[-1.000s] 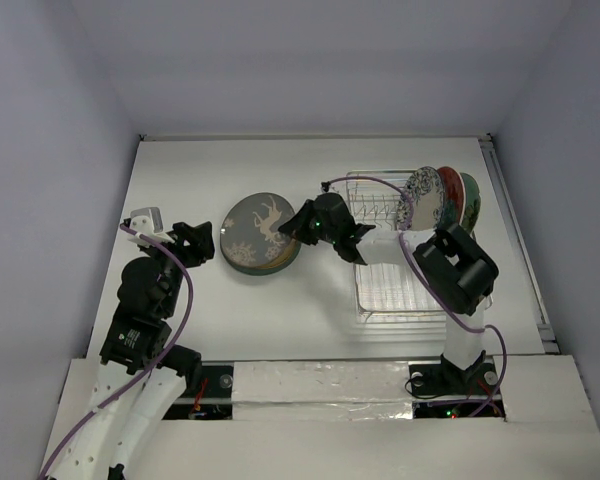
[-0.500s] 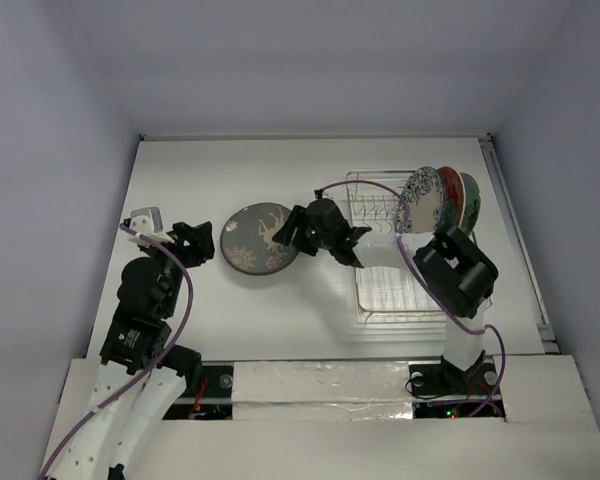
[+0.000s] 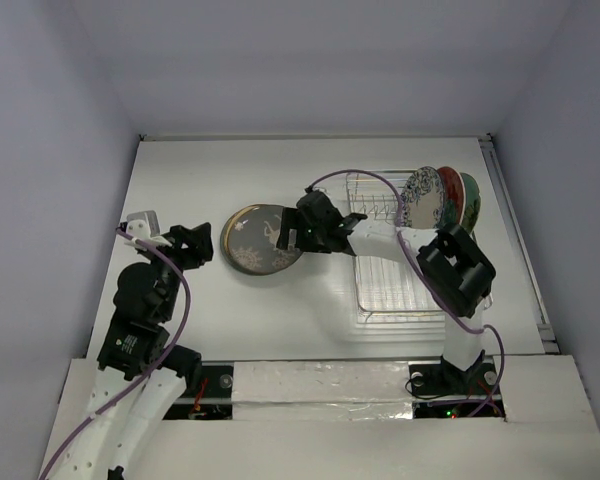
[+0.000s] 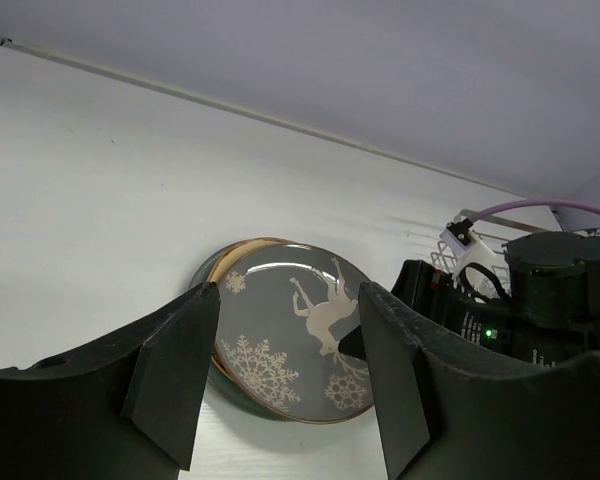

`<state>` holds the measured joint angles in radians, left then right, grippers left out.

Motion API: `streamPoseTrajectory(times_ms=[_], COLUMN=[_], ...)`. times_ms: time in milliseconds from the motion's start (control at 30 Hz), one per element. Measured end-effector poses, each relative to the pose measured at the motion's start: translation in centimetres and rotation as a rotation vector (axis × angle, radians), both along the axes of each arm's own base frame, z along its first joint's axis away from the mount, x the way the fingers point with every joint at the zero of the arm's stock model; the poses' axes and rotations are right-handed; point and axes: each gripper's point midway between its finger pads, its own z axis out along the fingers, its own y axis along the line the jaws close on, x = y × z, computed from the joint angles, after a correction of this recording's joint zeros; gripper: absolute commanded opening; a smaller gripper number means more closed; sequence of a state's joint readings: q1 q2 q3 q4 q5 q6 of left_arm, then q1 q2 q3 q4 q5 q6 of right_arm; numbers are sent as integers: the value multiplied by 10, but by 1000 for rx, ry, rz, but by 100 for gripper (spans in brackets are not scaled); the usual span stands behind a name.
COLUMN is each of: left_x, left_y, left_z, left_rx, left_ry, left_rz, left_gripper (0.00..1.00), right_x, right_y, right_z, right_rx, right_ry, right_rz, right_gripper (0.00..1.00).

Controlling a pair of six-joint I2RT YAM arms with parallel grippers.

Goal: Unload the plates from the dish rack

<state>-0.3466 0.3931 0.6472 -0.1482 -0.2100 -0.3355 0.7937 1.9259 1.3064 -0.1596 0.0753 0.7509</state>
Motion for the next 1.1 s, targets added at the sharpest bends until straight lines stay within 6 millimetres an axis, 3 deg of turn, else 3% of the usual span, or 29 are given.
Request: streamPoseTrajectory(times_ms=[167,200,267,300,367,400,500,533,600,667,700,833,900,1100], left_x=[-3,-3,-4,-4,-4,-5,-8,-9,-12,-16,-17,-24,-26,-34], left_y=[-1,-1,-1,-2,-3,-3,-4,-4,-5,-6,-7,-9,-9,-10], left_z=[3,3,4,4,5,5,9,10,13,16,17,21,24,30], left_rx=[-4,-5,-6,-6,-7,-9,-20,-21,-32,-38,-40,-51,-57,-72], left_ry=[-11,-14,-16,-17,-19,-22,-35,-42,-54,-67,-72,-91,-102,-130], left_rz=[-6,-7,-10,-12,-16,-18,-24,-27,-38,-47,-52,-71,-77,-96], left_gripper=[55,55,55,55,54,52,36,23,12,5,5,18,21,34], right_x=[-7,-9,-13,-16,-19,-19,-23,-23,-23,-22,-22,-31,-36,-42], right_y=[-16,-21,-29,-34,-43,-49,-79,-95,-134,-179,-204,-286,-307,-343], right_z=[-7,-5,12,28,77,103,187,211,245,260,262,240,227,196], right_rx=[-100,-119,-135,-133,-98,-72,0,17,24,-5,-32,-209,-290,-433], right_ry=[11,11,-12,-33,-117,-163,-323,-372,-443,-479,-488,-433,-389,-281], right_rz=[20,21,24,26,22,12,-53,-90,-188,-294,-351,-513,-540,-564], right_gripper=[92,79,67,52,37,20,2,0,0,6,21,57,63,63])
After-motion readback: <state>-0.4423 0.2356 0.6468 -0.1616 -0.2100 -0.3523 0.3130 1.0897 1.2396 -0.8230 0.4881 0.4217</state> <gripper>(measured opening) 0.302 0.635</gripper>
